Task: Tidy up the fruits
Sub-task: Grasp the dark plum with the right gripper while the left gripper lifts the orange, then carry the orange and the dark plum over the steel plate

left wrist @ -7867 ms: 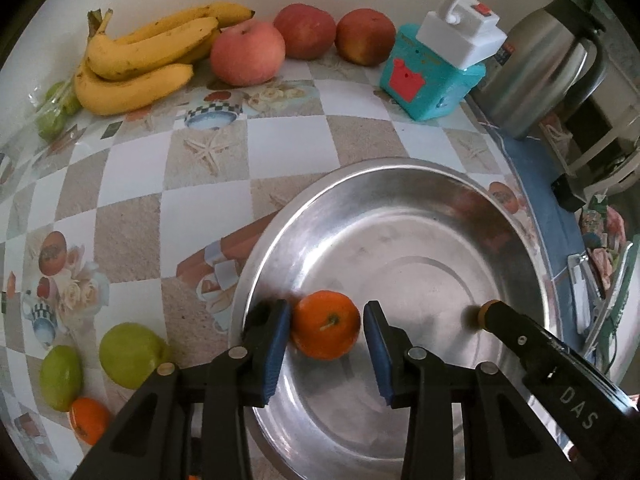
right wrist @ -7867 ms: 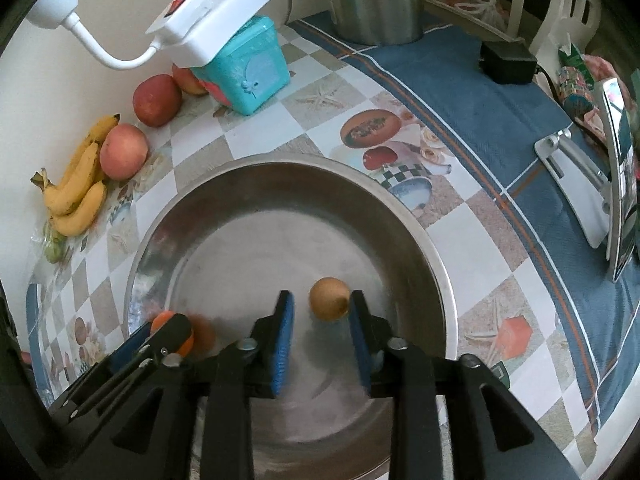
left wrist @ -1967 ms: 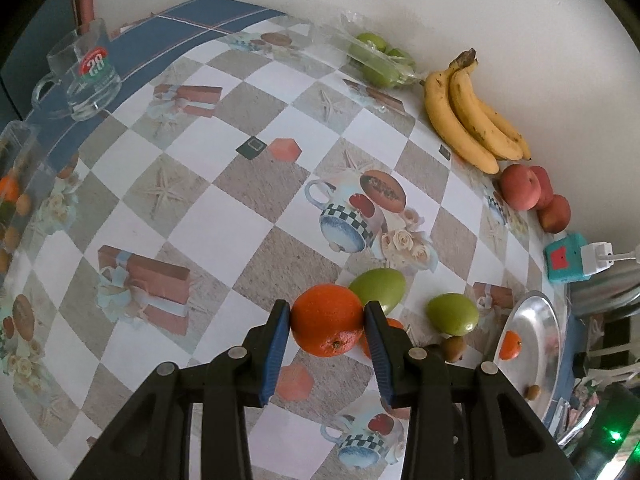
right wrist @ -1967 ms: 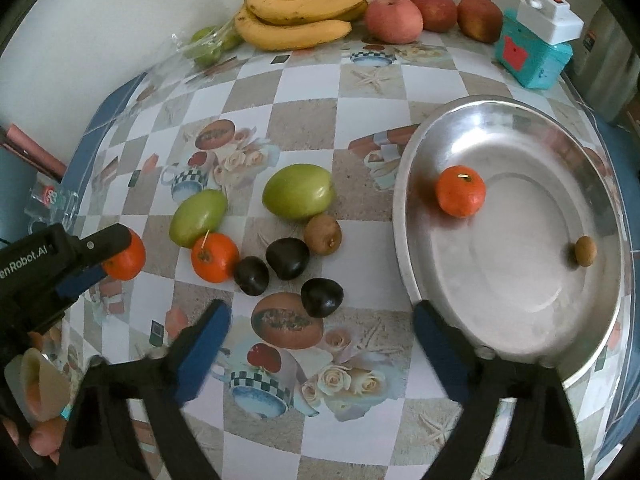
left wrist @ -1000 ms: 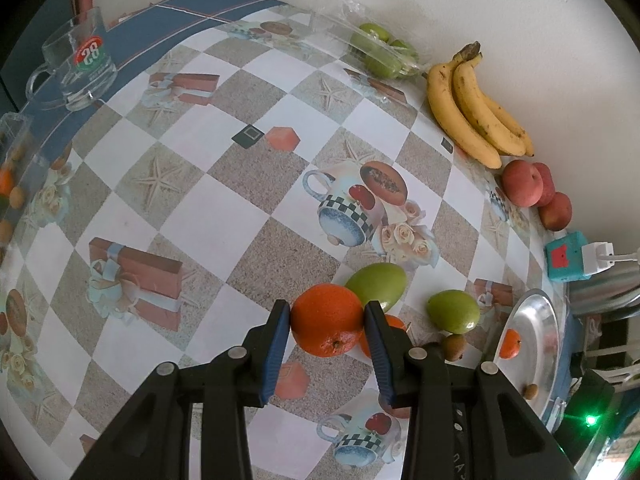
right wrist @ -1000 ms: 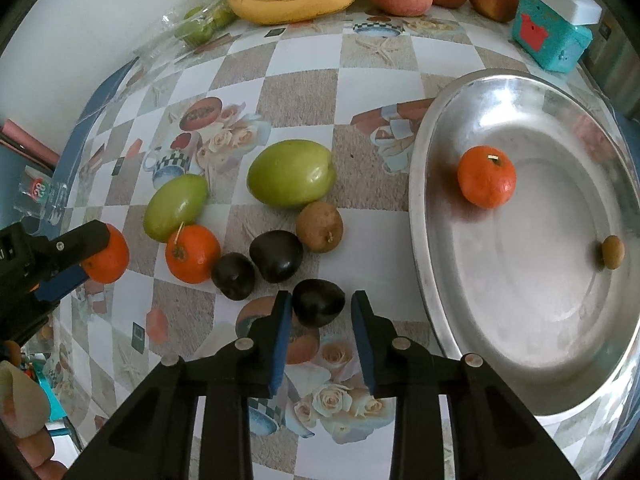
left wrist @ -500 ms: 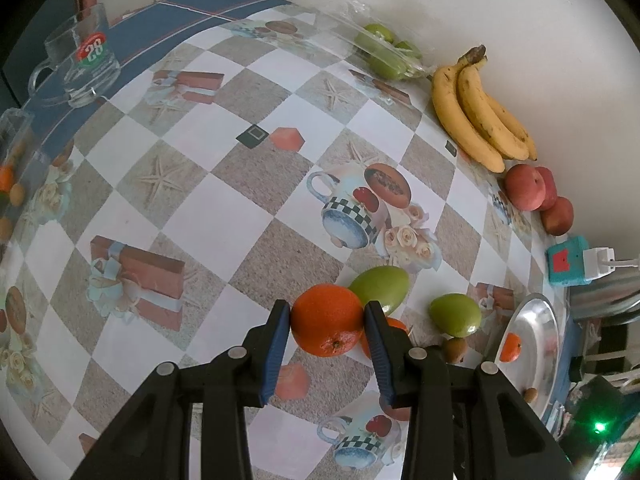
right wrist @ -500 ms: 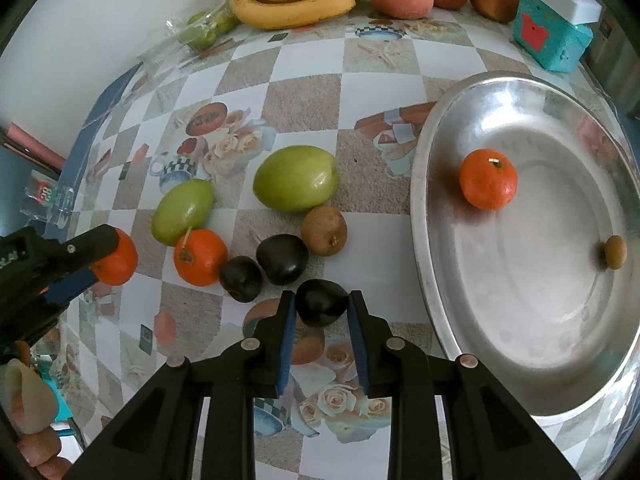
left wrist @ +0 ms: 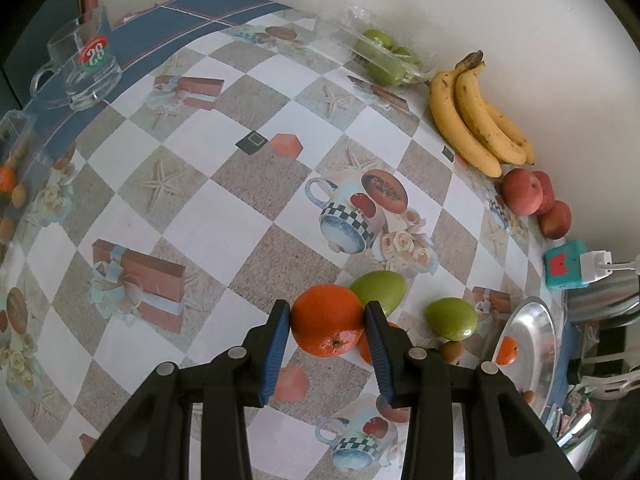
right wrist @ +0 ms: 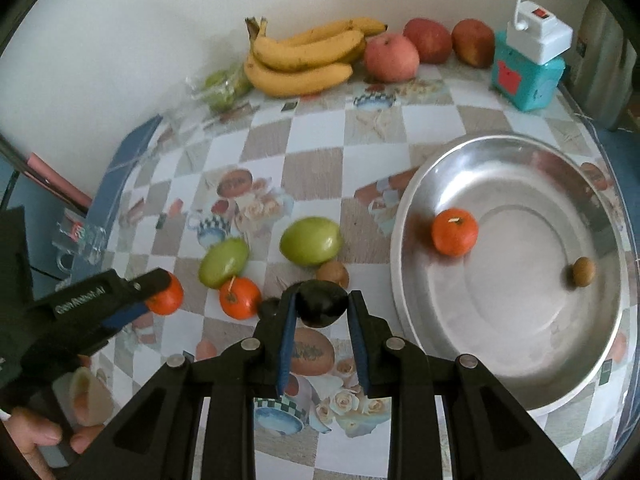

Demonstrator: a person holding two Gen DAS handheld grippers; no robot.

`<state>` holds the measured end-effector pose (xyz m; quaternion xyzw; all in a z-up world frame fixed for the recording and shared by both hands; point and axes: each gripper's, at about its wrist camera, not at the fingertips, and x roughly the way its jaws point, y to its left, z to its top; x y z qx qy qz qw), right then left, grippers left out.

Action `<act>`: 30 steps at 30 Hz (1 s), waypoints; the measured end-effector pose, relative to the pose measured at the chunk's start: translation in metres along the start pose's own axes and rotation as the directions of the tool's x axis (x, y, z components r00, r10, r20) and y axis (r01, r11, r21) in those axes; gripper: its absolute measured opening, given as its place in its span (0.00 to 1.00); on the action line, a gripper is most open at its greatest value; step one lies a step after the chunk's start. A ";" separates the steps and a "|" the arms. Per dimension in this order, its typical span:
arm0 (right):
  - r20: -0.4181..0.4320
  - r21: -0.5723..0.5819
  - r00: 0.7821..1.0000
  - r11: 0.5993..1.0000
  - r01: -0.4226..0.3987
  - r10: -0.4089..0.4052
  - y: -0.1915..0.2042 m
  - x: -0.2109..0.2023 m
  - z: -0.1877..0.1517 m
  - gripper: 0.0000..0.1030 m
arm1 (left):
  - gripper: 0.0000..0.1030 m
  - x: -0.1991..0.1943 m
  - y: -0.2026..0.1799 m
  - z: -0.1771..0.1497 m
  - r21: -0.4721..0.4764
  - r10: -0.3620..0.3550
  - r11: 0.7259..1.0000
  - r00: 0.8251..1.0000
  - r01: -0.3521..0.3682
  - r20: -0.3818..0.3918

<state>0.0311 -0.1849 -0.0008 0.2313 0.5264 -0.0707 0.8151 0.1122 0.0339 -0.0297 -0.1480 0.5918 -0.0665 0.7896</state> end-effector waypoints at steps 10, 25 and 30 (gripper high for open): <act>0.004 0.073 0.999 0.997 0.033 -0.034 -0.027 -0.003 0.003 0.26 | 0.40 0.002 -0.019 -0.007 0.073 -0.006 0.997 1.000 0.007 -0.010; 0.011 0.298 0.979 0.935 0.190 -0.202 -0.114 -0.025 -0.001 0.26 | 0.40 0.006 -0.116 -0.058 0.391 -0.091 0.913 0.992 0.117 -0.085; 0.021 0.340 0.973 0.916 0.211 -0.232 -0.129 -0.035 -0.005 0.26 | 0.40 0.006 -0.141 -0.077 0.465 -0.119 0.871 0.987 0.158 -0.111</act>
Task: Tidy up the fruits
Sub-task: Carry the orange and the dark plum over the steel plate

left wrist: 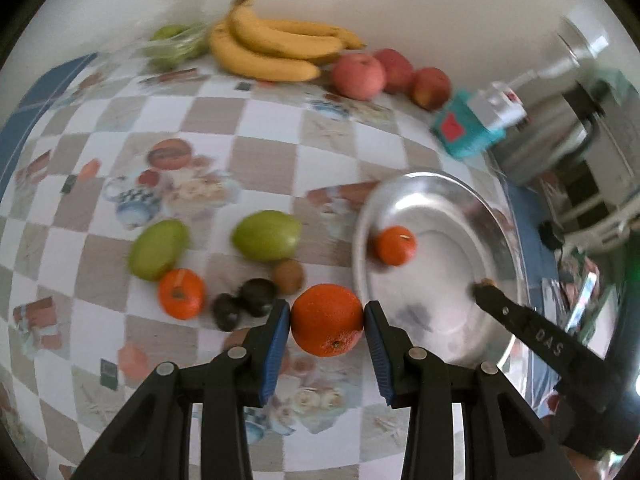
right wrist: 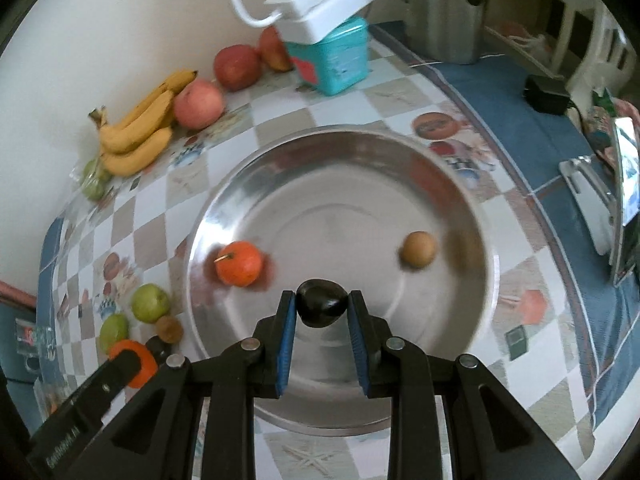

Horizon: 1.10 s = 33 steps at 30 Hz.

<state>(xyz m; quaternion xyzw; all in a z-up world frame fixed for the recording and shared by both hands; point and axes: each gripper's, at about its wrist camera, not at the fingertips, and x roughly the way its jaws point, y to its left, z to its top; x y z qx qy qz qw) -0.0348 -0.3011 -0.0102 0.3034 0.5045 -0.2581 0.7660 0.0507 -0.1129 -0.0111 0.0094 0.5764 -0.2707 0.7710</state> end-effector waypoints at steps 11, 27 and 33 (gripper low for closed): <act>0.060 0.067 0.998 0.998 0.012 -0.016 -0.026 -0.023 0.001 0.26 | 0.40 -0.004 -0.049 -0.003 0.134 -0.081 0.988 0.994 0.071 0.074; -0.024 0.074 1.000 0.997 0.020 -0.018 -0.030 0.002 -0.005 0.27 | 0.40 0.031 -0.071 -0.011 0.220 -0.055 0.975 0.997 0.043 0.046; -0.065 0.079 0.997 0.996 0.036 -0.031 -0.032 0.014 -0.009 0.27 | 0.40 0.042 -0.070 -0.015 0.227 -0.023 0.974 1.000 0.018 0.020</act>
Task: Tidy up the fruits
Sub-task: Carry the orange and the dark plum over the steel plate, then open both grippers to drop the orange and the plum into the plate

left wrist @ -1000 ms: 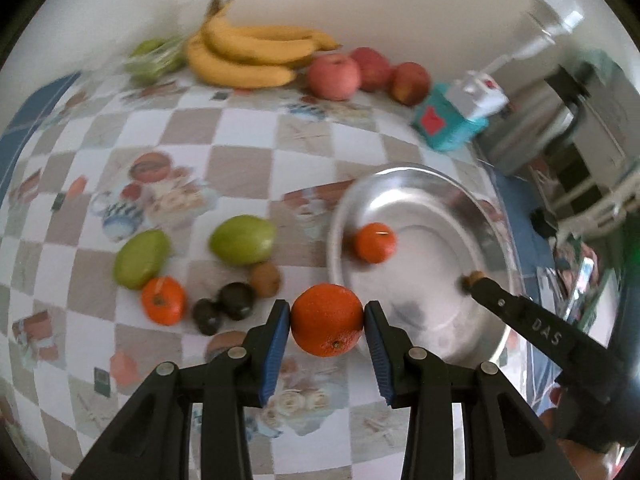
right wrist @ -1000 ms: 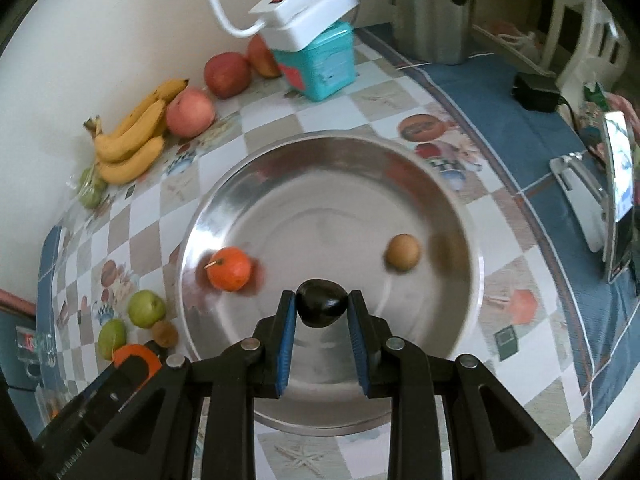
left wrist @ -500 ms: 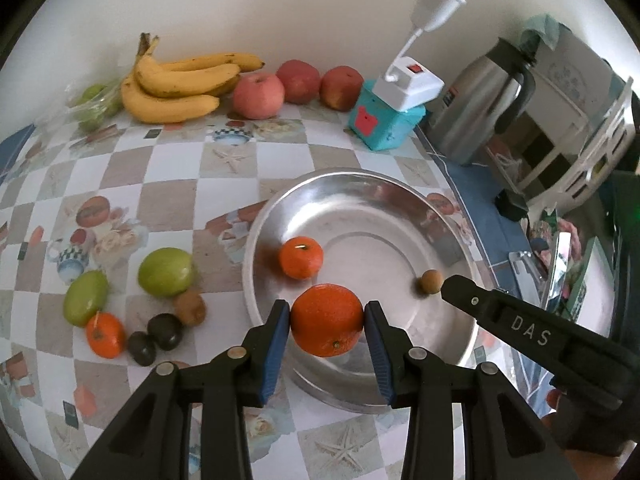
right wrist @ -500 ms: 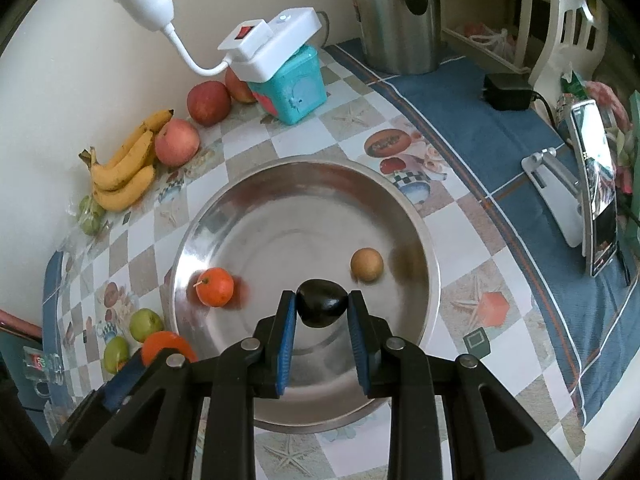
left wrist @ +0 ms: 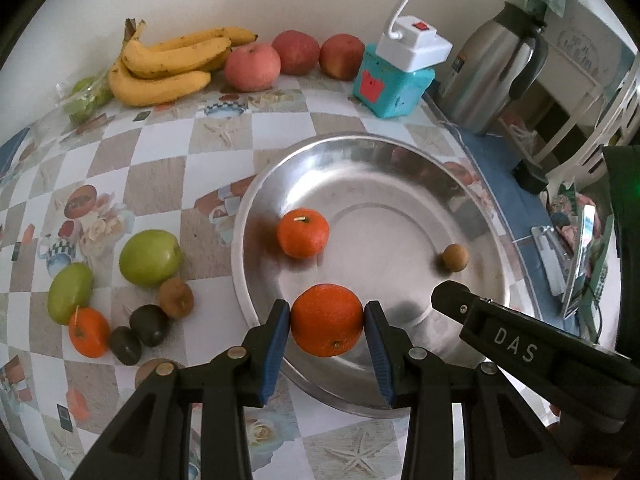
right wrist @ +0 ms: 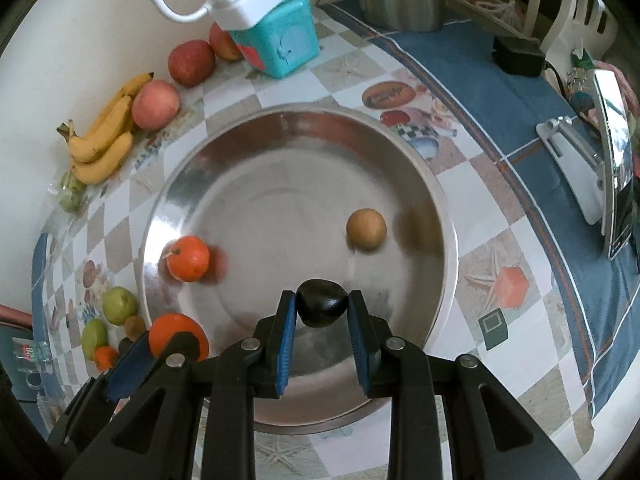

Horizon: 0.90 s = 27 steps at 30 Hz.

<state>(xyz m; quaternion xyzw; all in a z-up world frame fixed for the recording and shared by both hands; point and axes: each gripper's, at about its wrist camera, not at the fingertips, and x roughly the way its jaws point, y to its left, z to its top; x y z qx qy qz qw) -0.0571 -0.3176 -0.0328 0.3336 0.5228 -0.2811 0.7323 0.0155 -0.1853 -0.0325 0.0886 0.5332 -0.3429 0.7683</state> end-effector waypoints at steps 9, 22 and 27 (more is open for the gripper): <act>-0.043 0.010 0.999 1.000 0.012 -0.012 -0.001 0.015 -0.003 0.27 | 0.41 0.011 -0.001 -0.003 0.020 0.028 0.999 0.999 -0.028 -0.025; -0.044 0.023 0.999 1.000 0.022 -0.021 -0.002 0.014 -0.002 0.38 | 0.53 0.006 -0.005 -0.002 0.038 0.025 0.999 1.000 -0.025 -0.010; -0.004 0.034 1.000 0.999 0.019 -0.018 -0.004 0.000 0.001 0.41 | 0.54 0.001 -0.006 0.000 0.039 0.021 0.999 1.000 -0.021 -0.002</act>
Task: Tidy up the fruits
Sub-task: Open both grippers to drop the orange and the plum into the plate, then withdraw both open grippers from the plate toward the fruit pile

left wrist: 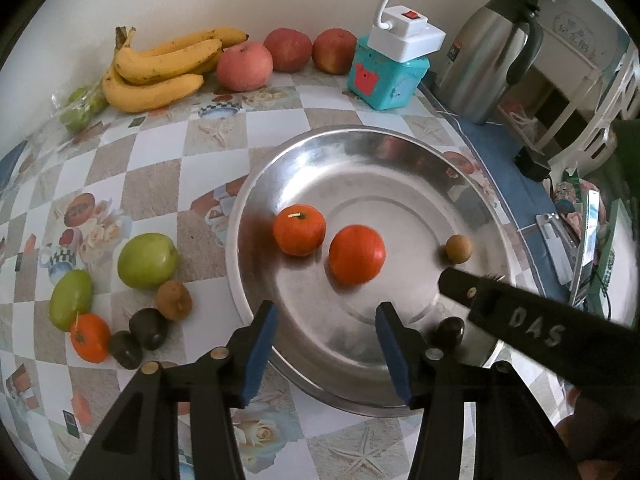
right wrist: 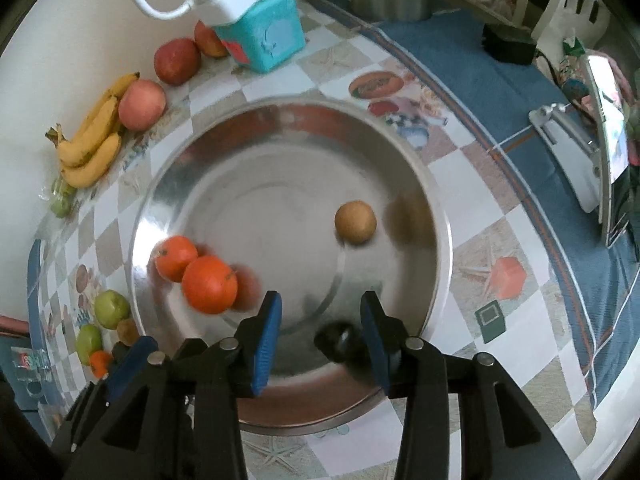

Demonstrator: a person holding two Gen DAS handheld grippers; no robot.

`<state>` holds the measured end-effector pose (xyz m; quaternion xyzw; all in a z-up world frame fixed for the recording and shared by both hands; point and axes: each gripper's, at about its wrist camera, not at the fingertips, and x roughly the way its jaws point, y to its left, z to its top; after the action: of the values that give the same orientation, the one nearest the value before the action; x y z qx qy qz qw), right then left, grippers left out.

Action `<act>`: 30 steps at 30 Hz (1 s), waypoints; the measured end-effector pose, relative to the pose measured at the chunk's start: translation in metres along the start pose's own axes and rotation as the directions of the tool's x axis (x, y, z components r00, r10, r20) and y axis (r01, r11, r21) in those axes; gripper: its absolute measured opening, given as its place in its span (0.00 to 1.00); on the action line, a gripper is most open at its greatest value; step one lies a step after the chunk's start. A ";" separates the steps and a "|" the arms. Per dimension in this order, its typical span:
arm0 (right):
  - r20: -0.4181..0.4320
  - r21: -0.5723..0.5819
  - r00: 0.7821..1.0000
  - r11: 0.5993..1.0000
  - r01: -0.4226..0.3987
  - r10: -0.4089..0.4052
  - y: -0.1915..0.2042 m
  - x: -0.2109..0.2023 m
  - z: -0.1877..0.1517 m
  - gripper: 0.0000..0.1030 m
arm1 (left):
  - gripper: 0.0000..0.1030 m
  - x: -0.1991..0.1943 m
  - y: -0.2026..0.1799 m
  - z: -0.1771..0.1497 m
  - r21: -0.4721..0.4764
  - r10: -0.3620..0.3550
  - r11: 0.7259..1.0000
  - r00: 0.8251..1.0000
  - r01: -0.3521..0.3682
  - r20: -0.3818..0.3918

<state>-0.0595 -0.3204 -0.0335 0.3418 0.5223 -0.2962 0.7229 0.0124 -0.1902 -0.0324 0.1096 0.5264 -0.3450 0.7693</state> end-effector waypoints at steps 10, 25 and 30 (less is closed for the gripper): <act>0.066 0.029 0.998 0.999 -0.016 0.014 -0.006 -0.021 0.005 0.41 | 0.56 -0.006 0.018 0.004 -0.079 0.009 0.997 1.000 -0.010 -0.012; 0.040 -0.033 0.998 0.998 -0.044 0.046 0.014 -0.017 0.000 0.41 | 0.58 -0.035 0.101 0.005 -0.346 0.153 0.927 0.988 -0.141 0.006; 0.035 -0.062 0.998 0.997 -0.051 0.053 0.022 -0.018 0.000 0.41 | 0.58 -0.043 0.122 0.000 -0.406 0.178 0.899 0.984 -0.163 -0.002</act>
<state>-0.0470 -0.3056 -0.0124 0.3275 0.5086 -0.2674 0.7500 0.0821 -0.0823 -0.0176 -0.0122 0.5613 -0.1618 0.8116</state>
